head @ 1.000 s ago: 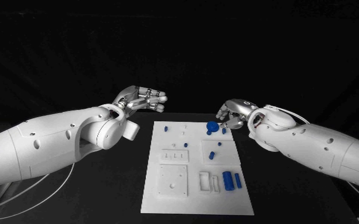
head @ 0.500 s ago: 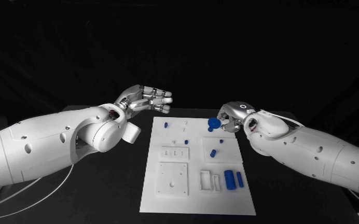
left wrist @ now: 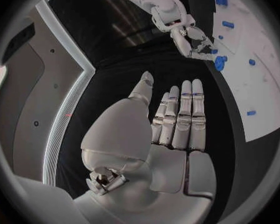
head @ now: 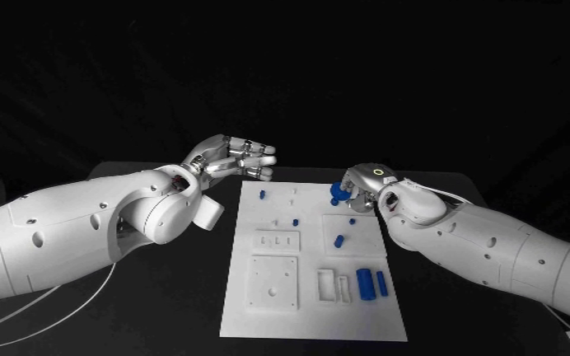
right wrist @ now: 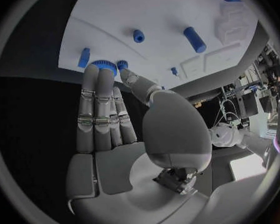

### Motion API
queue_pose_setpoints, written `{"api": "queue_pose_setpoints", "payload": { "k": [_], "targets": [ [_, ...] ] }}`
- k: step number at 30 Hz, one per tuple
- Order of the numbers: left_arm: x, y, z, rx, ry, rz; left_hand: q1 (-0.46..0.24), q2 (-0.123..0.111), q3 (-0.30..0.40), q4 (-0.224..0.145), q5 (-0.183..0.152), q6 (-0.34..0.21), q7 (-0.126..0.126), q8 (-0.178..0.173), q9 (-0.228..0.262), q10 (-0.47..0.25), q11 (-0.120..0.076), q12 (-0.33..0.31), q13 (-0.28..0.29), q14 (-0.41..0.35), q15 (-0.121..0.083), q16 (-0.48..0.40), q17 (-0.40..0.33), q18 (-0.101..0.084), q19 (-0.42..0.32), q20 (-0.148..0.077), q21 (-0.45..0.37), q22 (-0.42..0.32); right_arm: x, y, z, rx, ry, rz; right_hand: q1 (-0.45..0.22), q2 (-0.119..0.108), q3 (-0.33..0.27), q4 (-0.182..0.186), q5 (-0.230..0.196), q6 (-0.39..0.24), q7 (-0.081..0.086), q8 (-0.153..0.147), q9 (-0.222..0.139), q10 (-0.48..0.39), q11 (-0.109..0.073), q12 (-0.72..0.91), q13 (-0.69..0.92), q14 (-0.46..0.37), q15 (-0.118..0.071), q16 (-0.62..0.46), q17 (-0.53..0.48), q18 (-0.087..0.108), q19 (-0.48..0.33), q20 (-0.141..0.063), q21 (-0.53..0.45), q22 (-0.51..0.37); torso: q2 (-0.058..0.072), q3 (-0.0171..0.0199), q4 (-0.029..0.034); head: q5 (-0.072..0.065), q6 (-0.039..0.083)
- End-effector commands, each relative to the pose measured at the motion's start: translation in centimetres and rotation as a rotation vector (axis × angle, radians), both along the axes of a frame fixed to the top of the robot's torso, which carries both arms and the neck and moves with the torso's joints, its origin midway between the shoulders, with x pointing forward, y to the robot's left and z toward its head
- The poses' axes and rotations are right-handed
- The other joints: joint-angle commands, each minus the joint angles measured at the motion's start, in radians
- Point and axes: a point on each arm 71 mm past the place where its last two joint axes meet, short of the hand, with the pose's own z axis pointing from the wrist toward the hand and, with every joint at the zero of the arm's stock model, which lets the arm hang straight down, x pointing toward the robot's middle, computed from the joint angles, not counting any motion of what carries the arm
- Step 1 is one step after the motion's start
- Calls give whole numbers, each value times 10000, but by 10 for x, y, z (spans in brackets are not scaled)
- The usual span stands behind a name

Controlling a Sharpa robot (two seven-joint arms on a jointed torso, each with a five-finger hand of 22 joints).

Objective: Assemble the parts on the task board

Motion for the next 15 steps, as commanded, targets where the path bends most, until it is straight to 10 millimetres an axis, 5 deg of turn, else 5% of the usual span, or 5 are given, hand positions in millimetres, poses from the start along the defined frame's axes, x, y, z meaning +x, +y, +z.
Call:
{"api": "queue_pose_setpoints", "payload": {
  "k": [1,15],
  "targets": [
    [-1,-2,3,-46,-134,-207,-34,-60,90,2,17,-3,76,-19,-12,-23,61,-39,-3,-53,29,-30,6,85,-8,93,-65,-9,-1,4,1,-115,-210,-15,-19,-92,68,15,-28,93,-15,50,-4,103,-23,9,1,76,-22,114,62,71,-5,-125,59,71,104,-12,4,22,21],
    [0,-3,4,-65,-178,-211,-70,-62,118,48,13,0,146,-19,-11,-19,125,-38,-2,2,38,-26,15,91,19,93,-87,-4,1,12,-1,-75,-259,-116,-26,-32,209,45,-41,167,-29,49,-4,153,-41,11,0,1,-47,407,205,-4,12,-235,87,416,277,-69,69,8,71]
  ]
}}
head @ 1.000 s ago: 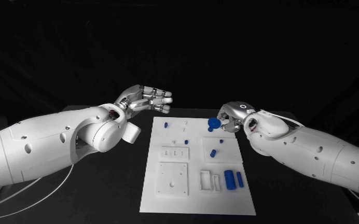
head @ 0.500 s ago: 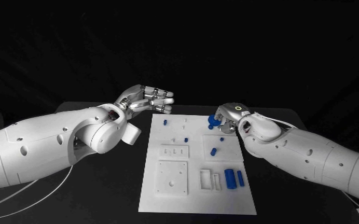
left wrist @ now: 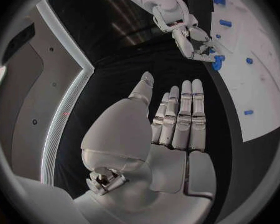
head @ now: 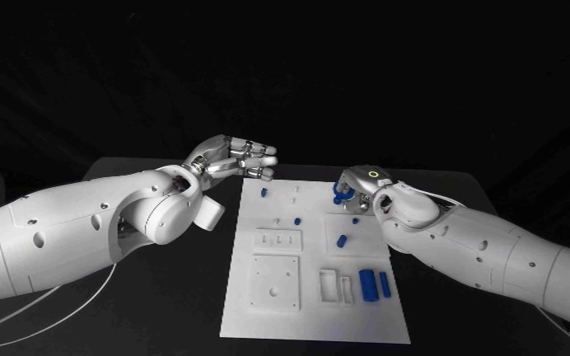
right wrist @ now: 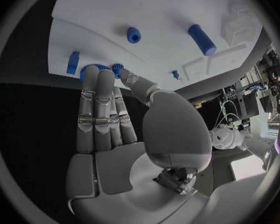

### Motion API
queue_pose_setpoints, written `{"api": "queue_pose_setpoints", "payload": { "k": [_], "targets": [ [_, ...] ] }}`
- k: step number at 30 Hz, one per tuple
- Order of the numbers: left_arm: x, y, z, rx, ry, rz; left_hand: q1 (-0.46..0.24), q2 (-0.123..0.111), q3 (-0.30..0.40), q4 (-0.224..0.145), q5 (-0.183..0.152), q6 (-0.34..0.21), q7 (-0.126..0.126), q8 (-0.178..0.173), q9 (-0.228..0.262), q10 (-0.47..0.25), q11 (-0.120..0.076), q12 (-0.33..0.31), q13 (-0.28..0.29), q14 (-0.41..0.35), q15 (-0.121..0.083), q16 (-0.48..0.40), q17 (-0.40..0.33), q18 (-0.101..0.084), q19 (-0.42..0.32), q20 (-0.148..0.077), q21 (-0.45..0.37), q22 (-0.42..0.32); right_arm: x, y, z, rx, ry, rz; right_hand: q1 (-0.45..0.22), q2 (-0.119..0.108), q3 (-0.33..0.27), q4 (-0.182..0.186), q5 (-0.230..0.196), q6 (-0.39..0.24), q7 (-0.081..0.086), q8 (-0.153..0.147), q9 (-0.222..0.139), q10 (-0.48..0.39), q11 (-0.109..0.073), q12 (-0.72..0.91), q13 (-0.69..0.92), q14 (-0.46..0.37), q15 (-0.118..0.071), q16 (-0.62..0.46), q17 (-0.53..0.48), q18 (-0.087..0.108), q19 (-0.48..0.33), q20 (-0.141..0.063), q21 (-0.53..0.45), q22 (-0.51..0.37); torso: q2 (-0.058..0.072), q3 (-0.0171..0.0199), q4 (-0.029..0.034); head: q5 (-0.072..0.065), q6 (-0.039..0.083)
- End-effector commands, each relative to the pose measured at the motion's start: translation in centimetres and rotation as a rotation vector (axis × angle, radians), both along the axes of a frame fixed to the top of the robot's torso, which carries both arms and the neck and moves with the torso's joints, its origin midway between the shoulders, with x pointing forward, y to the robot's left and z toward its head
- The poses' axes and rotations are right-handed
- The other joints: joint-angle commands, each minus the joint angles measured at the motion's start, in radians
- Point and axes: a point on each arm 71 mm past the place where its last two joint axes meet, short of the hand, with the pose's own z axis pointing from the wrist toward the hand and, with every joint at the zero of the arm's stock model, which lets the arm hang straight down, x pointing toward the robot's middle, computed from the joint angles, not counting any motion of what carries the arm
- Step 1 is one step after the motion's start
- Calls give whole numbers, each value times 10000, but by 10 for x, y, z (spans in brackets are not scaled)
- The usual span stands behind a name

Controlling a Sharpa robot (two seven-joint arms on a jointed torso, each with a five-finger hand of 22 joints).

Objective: Assemble the parts on the task board

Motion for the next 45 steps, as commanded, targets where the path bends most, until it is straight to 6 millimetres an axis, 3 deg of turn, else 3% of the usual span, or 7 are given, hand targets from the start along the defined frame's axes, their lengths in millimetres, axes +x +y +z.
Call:
{"api": "queue_pose_setpoints", "payload": {
  "k": [1,14,23,39,45],
  "targets": [
    [-1,-3,3,-69,-130,-194,-71,-62,35,19,13,-8,67,-19,-13,-3,71,-38,-3,2,38,-25,14,93,-18,57,-49,-5,0,2,0,-91,-145,-42,-34,-26,75,20,-41,64,8,49,-5,71,15,13,2,0,-46,88,22,3,15,-99,29,53,69,-19,6,-6,12],
    [1,-3,3,-74,-125,-180,-73,-57,33,40,10,-10,68,-21,-14,-2,74,-38,-3,12,35,-28,12,93,-4,55,-63,-5,1,4,-1,-104,-27,-72,-105,11,111,56,-43,103,-6,51,-4,115,-1,13,2,-16,-56,222,65,-11,55,-124,-21,170,172,-41,-7,17,16],
    [1,-2,3,-80,-118,-141,-95,-38,12,72,-7,-6,71,-19,-14,-15,82,-39,-3,22,37,-25,12,93,12,54,-83,-3,1,5,-2,-76,113,-57,-296,44,172,163,30,152,-26,51,-3,141,-19,10,1,-55,-70,328,99,-64,167,-162,-214,187,209,-20,-8,38,-13],
    [3,-2,3,-80,-98,-149,-63,-17,-20,78,-8,-1,80,-21,-16,-14,87,-38,-3,33,37,-27,10,85,27,49,-119,-4,2,7,-4,11,320,-9,-383,122,168,264,2,181,-40,51,-3,154,-32,13,2,-68,-78,405,125,-115,301,-192,-470,219,248,-34,-33,40,-10],
    [3,-2,3,-81,-92,-160,-63,-17,-20,78,-8,-1,80,-21,-16,-14,87,-38,-3,33,37,-27,10,85,27,49,-119,-4,2,9,-8,51,479,20,-415,163,154,296,12,224,-55,52,0,212,-52,13,3,-64,-96,467,175,-137,355,-215,-506,246,271,-35,-12,42,-4]
  ]
}}
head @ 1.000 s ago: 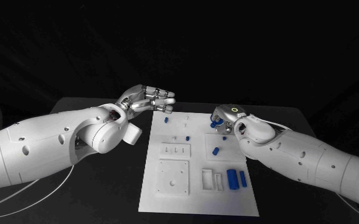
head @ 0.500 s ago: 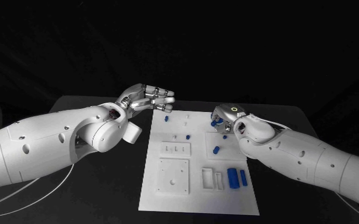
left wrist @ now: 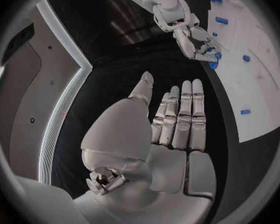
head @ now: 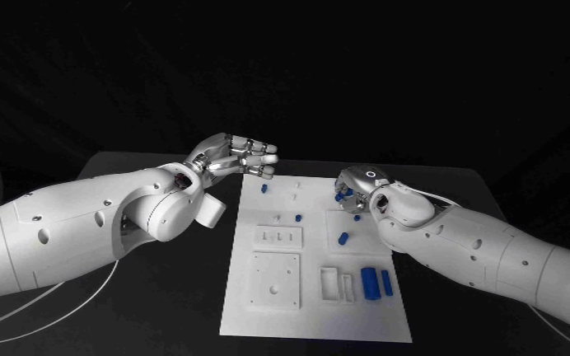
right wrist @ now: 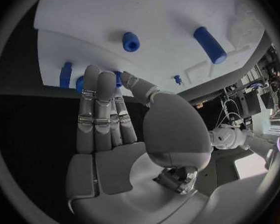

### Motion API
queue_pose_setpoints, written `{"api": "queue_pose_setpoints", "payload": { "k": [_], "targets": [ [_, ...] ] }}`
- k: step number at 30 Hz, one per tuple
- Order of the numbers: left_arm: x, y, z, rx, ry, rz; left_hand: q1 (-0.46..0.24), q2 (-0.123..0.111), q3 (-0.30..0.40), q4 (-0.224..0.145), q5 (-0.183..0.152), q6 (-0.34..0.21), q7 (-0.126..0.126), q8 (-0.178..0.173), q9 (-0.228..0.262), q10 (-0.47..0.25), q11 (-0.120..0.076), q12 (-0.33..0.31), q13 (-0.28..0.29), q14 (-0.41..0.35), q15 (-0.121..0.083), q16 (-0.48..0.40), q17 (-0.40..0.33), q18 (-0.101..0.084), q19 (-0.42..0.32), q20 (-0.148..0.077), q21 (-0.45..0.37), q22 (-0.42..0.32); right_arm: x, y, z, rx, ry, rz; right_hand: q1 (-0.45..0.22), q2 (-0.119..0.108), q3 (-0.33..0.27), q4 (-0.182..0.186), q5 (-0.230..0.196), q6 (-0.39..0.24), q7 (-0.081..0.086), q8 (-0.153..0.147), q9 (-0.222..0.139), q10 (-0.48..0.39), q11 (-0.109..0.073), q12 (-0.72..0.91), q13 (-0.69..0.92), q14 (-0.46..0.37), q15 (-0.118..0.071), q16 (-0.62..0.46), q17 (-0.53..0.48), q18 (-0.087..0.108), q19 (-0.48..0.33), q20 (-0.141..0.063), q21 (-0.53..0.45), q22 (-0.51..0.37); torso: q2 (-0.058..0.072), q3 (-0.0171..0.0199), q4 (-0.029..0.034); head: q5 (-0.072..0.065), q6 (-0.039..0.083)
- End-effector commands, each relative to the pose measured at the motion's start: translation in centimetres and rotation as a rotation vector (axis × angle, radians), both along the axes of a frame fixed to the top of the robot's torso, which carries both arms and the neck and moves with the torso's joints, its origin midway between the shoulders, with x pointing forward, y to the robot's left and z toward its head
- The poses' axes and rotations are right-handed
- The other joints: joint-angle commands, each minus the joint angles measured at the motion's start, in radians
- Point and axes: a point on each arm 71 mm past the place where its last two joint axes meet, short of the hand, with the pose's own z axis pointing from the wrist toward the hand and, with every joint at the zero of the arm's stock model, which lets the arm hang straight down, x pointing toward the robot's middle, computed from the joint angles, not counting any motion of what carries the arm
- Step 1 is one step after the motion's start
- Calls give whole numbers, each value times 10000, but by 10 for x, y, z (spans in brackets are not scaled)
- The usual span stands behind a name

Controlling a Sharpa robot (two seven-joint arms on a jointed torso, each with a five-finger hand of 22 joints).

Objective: Assemble the parts on the task board

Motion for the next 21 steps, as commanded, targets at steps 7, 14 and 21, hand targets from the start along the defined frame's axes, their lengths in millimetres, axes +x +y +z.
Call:
{"api": "queue_pose_setpoints", "payload": {
  "k": [7,14,21],
  "targets": [
    [1,-1,2,-69,-47,-133,-2,12,-11,-7,-7,8,87,-19,-15,-29,74,-38,-4,40,38,-25,9,87,39,47,-47,-3,-3,3,-9,-44,432,153,-149,106,-101,144,-23,180,-23,59,7,215,-60,14,6,-61,-103,255,205,-6,224,-86,-221,44,22,-8,7,30,-10],
    [2,0,1,-47,-44,-76,13,31,-24,-22,-5,10,90,-22,-17,-23,76,-38,-4,49,36,-27,10,87,41,45,-49,-1,-3,3,-9,-13,459,167,-152,212,-81,166,-17,371,-79,68,26,431,-133,15,12,-82,-171,339,292,-69,266,-154,-260,87,33,-3,-14,57,-4],
    [2,1,1,-37,-43,-49,7,43,-38,-22,-4,9,93,-21,-17,-28,79,-38,-4,57,36,-25,11,86,42,45,-52,0,-4,4,-9,48,376,205,108,424,2,-79,11,656,-127,79,59,794,-236,23,26,-97,-246,384,350,-115,185,-260,-120,323,36,-2,-17,58,6]
  ]
}}
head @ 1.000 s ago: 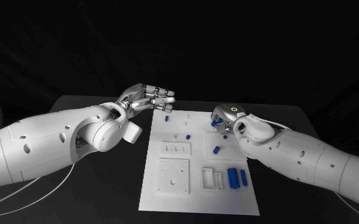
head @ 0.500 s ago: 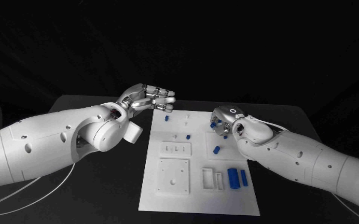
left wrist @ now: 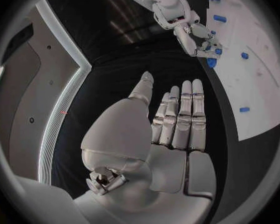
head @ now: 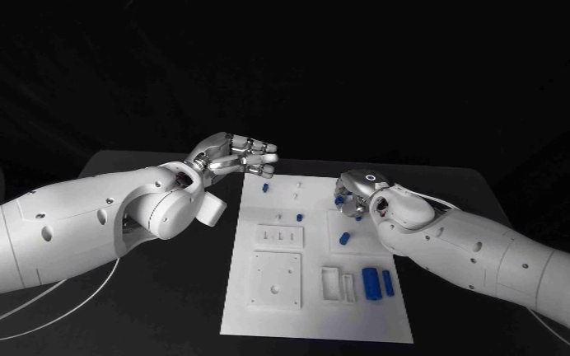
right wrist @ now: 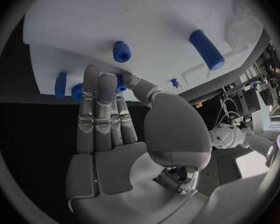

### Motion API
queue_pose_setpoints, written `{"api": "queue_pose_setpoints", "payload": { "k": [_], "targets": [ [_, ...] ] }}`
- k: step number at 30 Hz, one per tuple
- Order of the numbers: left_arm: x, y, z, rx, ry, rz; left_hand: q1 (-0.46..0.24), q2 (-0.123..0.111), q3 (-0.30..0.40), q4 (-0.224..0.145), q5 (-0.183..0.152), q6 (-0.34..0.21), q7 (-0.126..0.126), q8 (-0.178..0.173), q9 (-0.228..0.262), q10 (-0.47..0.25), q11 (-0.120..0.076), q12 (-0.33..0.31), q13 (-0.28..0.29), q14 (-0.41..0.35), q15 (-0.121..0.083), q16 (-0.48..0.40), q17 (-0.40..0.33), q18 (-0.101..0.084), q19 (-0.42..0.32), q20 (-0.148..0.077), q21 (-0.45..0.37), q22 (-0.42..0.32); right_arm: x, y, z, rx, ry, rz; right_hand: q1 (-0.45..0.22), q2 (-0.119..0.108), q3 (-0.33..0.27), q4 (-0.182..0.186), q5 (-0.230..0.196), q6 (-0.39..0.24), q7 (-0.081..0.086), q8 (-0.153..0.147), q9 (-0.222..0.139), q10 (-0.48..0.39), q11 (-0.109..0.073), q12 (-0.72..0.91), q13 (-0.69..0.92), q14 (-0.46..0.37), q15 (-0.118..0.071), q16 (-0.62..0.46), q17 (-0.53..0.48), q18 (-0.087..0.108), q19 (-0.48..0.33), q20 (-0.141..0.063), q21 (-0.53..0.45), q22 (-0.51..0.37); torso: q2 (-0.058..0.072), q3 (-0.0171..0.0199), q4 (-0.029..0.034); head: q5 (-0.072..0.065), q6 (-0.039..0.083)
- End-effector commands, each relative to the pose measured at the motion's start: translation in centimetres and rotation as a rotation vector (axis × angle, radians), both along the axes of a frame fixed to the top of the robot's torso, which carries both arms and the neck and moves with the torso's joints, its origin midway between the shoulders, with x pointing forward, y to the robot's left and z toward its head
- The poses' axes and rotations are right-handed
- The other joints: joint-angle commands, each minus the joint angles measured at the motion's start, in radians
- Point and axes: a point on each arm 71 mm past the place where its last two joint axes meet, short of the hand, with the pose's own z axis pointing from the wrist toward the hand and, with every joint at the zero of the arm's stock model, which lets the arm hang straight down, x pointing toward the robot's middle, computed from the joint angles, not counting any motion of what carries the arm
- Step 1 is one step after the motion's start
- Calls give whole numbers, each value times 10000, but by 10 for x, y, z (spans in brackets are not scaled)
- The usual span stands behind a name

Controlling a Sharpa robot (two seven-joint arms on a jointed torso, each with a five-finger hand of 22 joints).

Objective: Assemble the parts on the task board

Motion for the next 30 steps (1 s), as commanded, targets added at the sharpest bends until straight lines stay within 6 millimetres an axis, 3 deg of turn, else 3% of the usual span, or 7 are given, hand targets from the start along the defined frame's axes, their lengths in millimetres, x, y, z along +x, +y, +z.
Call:
{"api": "queue_pose_setpoints", "payload": {
  "k": [1,7,15,23,27,30],
  "targets": [
    [0,-2,2,-72,-43,-141,3,50,-46,-22,-4,8,95,-21,-9,-30,81,-39,-4,61,37,-25,11,86,43,45,-53,0,-2,2,-2,0,40,141,116,180,-6,-92,-1,217,-50,55,56,251,-54,31,26,-12,-103,46,20,-20,-68,-84,82,94,1,4,-4,0,5],
    [0,-1,2,-61,-36,-106,3,50,-46,-22,-4,8,95,-21,-9,-30,81,-39,-4,61,37,-25,11,86,43,45,-53,0,-4,3,3,370,-303,152,97,414,51,-265,-41,569,-134,40,103,628,-175,33,36,4,-203,175,105,-105,-56,-206,154,271,0,11,-5,15,18],
    [2,1,1,-36,-41,-21,23,68,-54,-42,-3,10,117,-21,-9,-30,94,-39,-5,63,40,-25,11,88,43,45,-56,1,-3,10,20,985,-995,-10,54,460,64,-354,-59,698,-168,35,113,747,-215,31,35,-2,-232,242,135,-129,0,-243,118,333,12,2,0,43,109],
    [4,0,2,-35,-63,-16,23,68,-54,-42,-3,10,117,-21,-9,-30,94,-39,-5,63,40,-25,11,88,43,45,-56,1,3,32,40,1408,-1573,23,58,477,82,-390,-63,737,-178,34,112,771,-223,32,34,-1,-238,285,146,-131,24,-255,102,388,17,-18,25,30,189],
    [4,-2,2,-44,-62,-64,23,68,-54,-42,-3,10,117,-21,-9,-30,94,-39,-5,63,40,-25,11,88,43,45,-56,1,4,45,44,1495,-1660,132,57,490,75,-398,-65,742,-178,35,110,771,-223,32,34,-1,-238,296,147,-132,30,-256,95,405,45,-6,56,51,214],
    [5,-3,2,-47,-60,-85,23,68,-54,-42,-3,10,117,-21,-9,-30,94,-39,-5,63,40,-25,11,88,43,45,-56,1,6,52,46,1517,-1698,192,57,490,75,-398,-65,742,-178,35,110,771,-223,32,34,-1,-238,296,147,-132,30,-256,95,405,54,-27,91,51,214]
  ]
}}
